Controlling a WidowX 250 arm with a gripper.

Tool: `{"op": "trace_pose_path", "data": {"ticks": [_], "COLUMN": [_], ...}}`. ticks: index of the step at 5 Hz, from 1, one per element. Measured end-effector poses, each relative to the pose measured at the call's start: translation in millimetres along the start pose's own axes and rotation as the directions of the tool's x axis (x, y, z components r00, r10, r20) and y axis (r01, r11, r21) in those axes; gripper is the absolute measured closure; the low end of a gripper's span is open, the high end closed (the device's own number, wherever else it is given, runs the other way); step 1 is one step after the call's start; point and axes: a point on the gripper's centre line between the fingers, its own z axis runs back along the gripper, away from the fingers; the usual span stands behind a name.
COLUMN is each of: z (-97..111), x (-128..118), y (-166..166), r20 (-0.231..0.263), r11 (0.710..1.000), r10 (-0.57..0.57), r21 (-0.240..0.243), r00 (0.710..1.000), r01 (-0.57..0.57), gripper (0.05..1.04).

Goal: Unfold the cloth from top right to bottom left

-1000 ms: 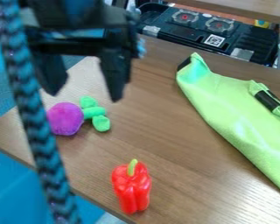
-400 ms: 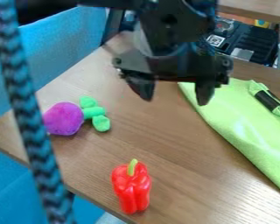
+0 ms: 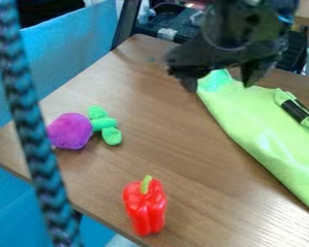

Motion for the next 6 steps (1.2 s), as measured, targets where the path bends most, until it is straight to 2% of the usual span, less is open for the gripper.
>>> {"op": "trace_pose_path", "data": {"ticks": [2,3,4,5,6], "z": [-42.6,-69.2,-95.3,-110.7,-130.4], "x": [-2.7,-11.4,-19.4,-21.5,-30.1], "y": [-37.3,-50.0,-63.5,-77.9,-87.8], "r20": [0.090,0.107,0.108,0.108,0.091], "r11": [0.995,0.989,0.982,0.979,0.971], "r10": [0.006,-0.033,-0.056,-0.068,-0.076], "r21": [0.100,0.145,0.184,0.197,0.232], "r00": [0.996,0.994,0.993,0.992,0.993], "r01": [-0.015,0.017,0.036,0.046,0.053], "gripper": [0.083,0.083,0.083,0.083,0.083]}}
